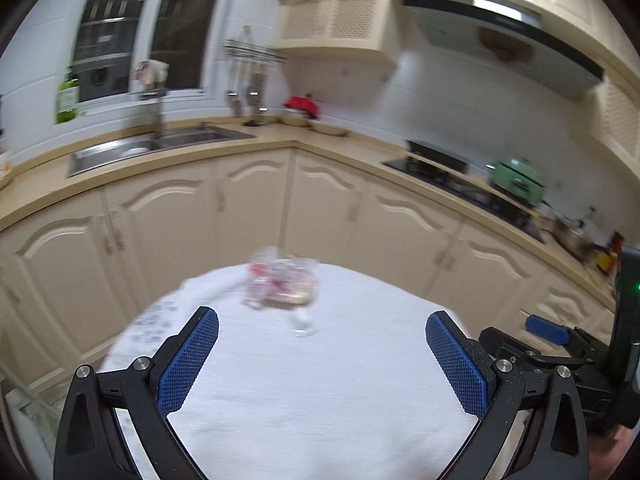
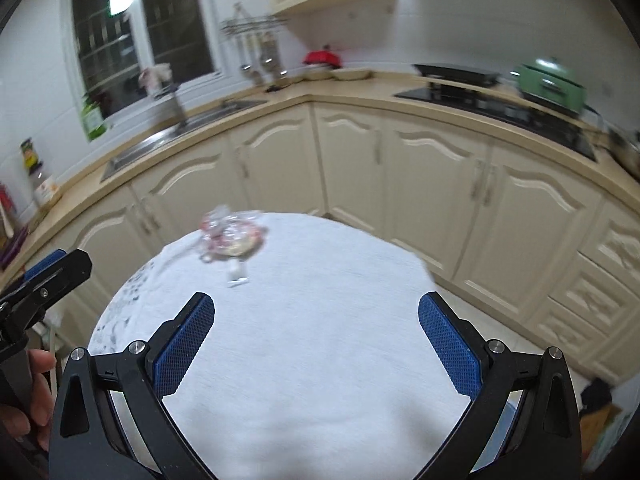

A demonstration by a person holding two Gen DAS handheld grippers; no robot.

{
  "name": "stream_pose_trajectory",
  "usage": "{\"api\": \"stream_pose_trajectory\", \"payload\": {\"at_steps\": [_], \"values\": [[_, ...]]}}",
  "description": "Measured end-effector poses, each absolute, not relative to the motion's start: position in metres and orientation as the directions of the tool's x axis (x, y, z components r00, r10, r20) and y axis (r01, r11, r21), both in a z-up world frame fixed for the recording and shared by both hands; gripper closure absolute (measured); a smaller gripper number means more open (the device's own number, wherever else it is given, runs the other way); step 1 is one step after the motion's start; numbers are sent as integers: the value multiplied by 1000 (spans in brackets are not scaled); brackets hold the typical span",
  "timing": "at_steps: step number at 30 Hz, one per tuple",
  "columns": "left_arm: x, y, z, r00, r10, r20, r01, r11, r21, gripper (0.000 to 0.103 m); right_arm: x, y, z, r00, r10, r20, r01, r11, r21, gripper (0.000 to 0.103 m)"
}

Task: Collect trash
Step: 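Return both tools from the bin to the table, then grasp the red-printed plastic bag with the left tool while the right tool grasps the white blister pack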

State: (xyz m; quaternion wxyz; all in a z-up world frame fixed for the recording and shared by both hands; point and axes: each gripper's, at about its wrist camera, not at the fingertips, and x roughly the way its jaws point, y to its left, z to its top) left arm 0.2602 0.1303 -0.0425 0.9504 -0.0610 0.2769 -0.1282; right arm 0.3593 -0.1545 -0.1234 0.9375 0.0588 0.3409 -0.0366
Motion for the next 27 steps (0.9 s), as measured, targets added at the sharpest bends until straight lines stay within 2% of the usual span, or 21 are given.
{"api": "stream_pose_trajectory", "payload": {"at_steps": [9, 18, 23, 27], "values": [[276, 152, -50, 806, -167, -568, 85, 982, -168, 1, 428, -102, -153, 723, 27, -690, 2, 999, 42, 0], [357, 126, -66, 762, -111, -638, 25, 990, -142, 1, 500, -86, -205, 639, 39, -768, -62, 998, -1, 2], [405, 115, -83, 733, -95, -674, 15, 992, -123, 1, 533, -83, -238, 583, 59, -811, -97, 995, 3, 18], [439, 105, -97, 712, -78, -698, 6, 994, -105, 1, 550, -80, -256, 553, 81, -829, -124, 992, 14, 25]]}}
